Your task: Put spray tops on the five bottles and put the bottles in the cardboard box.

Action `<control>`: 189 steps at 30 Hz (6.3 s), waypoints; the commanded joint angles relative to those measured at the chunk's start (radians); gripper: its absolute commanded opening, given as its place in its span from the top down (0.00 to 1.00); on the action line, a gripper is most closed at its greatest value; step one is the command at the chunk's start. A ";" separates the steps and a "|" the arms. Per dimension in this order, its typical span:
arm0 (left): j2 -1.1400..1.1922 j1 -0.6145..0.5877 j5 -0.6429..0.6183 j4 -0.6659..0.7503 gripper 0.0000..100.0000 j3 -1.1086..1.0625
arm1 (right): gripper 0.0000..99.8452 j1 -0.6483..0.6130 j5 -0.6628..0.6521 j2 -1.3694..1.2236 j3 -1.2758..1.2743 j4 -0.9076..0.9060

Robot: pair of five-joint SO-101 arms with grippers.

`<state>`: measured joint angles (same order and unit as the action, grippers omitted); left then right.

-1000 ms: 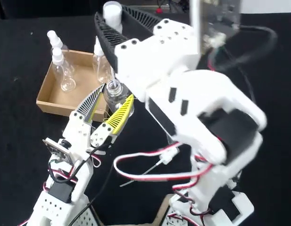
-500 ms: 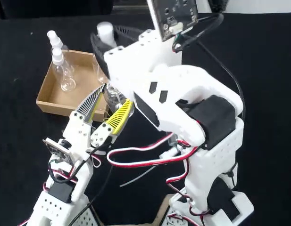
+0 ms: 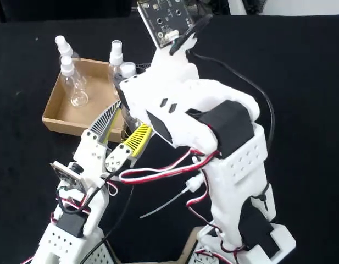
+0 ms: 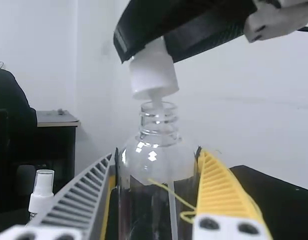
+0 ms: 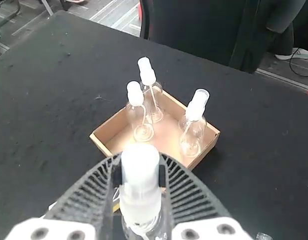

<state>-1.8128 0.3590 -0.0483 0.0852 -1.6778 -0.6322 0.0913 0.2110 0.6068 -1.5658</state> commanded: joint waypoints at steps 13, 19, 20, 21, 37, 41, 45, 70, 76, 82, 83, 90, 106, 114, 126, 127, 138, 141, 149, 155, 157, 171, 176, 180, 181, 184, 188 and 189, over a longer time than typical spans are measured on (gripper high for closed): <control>-0.006 -0.002 -0.008 -0.057 0.83 -0.021 | 0.84 -0.092 -0.069 0.306 -0.398 0.170; -0.006 -0.002 -0.008 -0.057 0.83 -0.021 | 0.75 -0.092 -0.075 0.464 -0.524 0.273; -0.006 -0.002 -0.008 -0.058 0.83 -0.021 | 0.75 -0.092 -0.075 0.495 -0.530 0.292; -0.005 -0.002 -0.008 -0.058 0.83 -0.021 | 0.76 -0.092 -0.075 0.522 -0.532 0.307; -0.009 -0.438 -0.008 -0.252 0.83 -0.007 | 0.82 0.199 -0.075 0.690 -0.763 0.333; -0.009 -0.605 -0.008 -0.249 0.83 -0.019 | 0.82 0.247 -0.074 0.693 -0.897 0.333; -0.008 -0.734 -0.009 -0.242 0.83 -0.021 | 0.82 0.252 -0.069 0.693 -1.047 0.391; 0.000 -0.816 -0.190 -0.058 0.83 -0.021 | 0.82 0.253 -0.068 0.693 -1.572 0.793; 0.000 -0.773 -0.189 -0.057 0.83 -0.021 | 0.82 0.253 -0.068 0.693 -1.603 0.795; 0.000 -0.773 -0.124 -0.055 0.83 -0.016 | 0.82 0.253 -0.068 0.693 -1.630 0.804; 0.000 -0.773 -0.115 -0.044 0.83 -0.010 | 0.82 0.253 -0.068 0.693 -1.636 0.816; 0.012 -0.773 -0.100 -0.037 0.83 0.071 | 0.82 0.253 -0.066 0.693 -1.675 0.864; 0.743 -0.774 -0.098 0.178 0.83 0.348 | 0.82 0.253 -0.066 0.693 -1.676 0.859; 0.985 -0.753 -0.100 0.614 0.83 0.245 | 0.82 0.253 -0.066 0.693 -1.676 0.861; 1.261 -0.736 -0.100 0.628 0.83 0.395 | 0.82 0.255 -0.066 0.693 -1.676 0.858; 1.272 -0.736 -0.100 0.643 0.83 0.398 | 0.82 0.255 -0.066 0.693 -1.676 0.858; 1.488 -0.731 -0.098 0.893 0.83 0.404 | 0.82 0.270 -0.066 0.693 -1.676 0.856; 1.554 -0.731 -0.098 0.968 0.83 0.404 | 0.82 0.313 -0.066 0.693 -1.675 0.862; 1.723 -0.730 -0.011 1.042 0.83 0.449 | 0.82 0.358 -0.066 0.693 -1.669 0.864; 1.777 -0.737 0.000 1.114 0.83 0.466 | 0.82 0.359 -0.066 0.693 -1.669 0.865; 1.791 -0.733 0.000 1.151 0.83 0.455 | 0.82 0.359 -0.066 0.693 -1.669 0.865; 1.895 -0.736 0.000 1.169 0.83 0.446 | 0.82 0.361 -0.066 0.693 -1.669 0.865; 1.890 -0.731 0.000 1.169 0.83 0.403 | 0.82 0.361 -0.066 0.693 -1.669 0.865; 1.895 -0.737 0.000 1.168 0.83 0.400 | 0.82 0.361 -0.066 0.693 -1.669 0.865; 1.895 -0.739 0.000 1.168 0.83 0.400 | 0.82 0.361 -0.066 0.693 -1.669 0.865; 1.895 -0.739 0.000 1.168 0.82 0.400 | 0.82 0.361 -0.066 0.693 -1.669 0.865; 1.895 -0.739 0.000 1.168 0.82 0.400 | 0.82 0.361 -0.066 0.693 -1.669 0.865; 1.895 -0.739 0.000 1.168 0.82 0.400 | 0.82 0.361 -0.066 0.693 -1.669 0.865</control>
<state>0.0867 -0.3821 -0.0591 1.2283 -1.2758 -0.2885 0.0253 0.8815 -1.0748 -0.7281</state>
